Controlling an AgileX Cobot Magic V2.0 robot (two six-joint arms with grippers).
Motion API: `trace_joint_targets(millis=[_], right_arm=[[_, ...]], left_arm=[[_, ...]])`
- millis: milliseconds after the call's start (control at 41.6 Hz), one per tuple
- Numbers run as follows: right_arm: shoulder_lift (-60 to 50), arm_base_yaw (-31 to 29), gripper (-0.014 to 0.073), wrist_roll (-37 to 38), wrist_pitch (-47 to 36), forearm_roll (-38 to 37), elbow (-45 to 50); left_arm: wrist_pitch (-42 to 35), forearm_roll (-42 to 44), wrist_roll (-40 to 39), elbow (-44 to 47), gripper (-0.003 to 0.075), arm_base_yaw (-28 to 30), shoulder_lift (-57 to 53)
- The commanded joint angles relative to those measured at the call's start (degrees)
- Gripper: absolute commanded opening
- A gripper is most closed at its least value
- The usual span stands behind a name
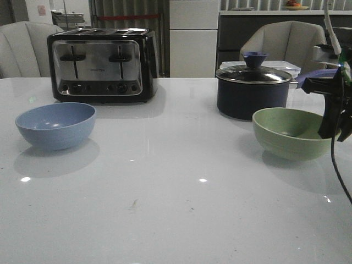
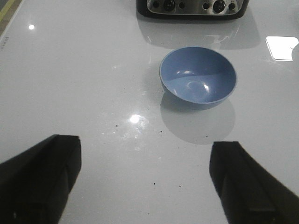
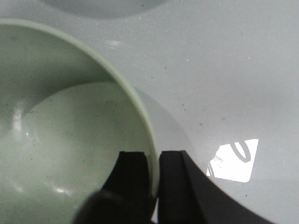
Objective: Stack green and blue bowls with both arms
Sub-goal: 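Lower the right gripper onto the rim of the pale green bowl and grasp, then carry the green bowl toward the table center and set it down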
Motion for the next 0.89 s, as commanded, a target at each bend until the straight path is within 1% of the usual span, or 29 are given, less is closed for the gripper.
trace_joint_targets(millis=[0, 96, 168, 313, 457, 577, 721, 866], right_arm=[[-2.9, -0.2, 0.0102, -0.8, 0.3, 1.2, -1.8], [-3.1, -0.1, 0.0066, -1.0, 0.4, 1.2, -1.8], [-4.0, 0.4, 0.0067, -1.0, 0.6, 1.3, -1.8], [-8.2, 4.3, 0.0067, -1.9, 0.6, 1.2, -1.8], [-11.3, 12.2, 0.0067, -4.7, 1.2, 1.1, -1.8], [-11.5, 20.1, 0.0067, -4.6, 1.8, -0.9, -1.8], [-10.5, 27.6, 0.0067, -3.1, 0.3, -1.7, -1.8], [-8.2, 31.1, 0.0067, -1.6, -1.5, -1.8, -1.8]], left_arm=[[-4.5, -0.2, -0.1, -1.5, 0.0614, -0.4, 0.3], [-4.5, -0.2, -0.1, -1.5, 0.0614, -0.4, 0.3], [-4.5, -0.2, -0.1, -1.5, 0.0614, -0.4, 0.3], [-4.5, -0.2, -0.1, -1.5, 0.0614, -0.4, 0.3], [-4.5, -0.2, -0.1, -1.5, 0.0614, -0.4, 0.3], [-4.5, -0.2, -0.1, -1.5, 0.0614, -0.4, 0.3], [-4.5, -0.2, -0.1, -1.5, 0.0614, -0.4, 0.3], [-4.5, -0.2, -0.1, -1.5, 0.0614, -0.4, 0.3]])
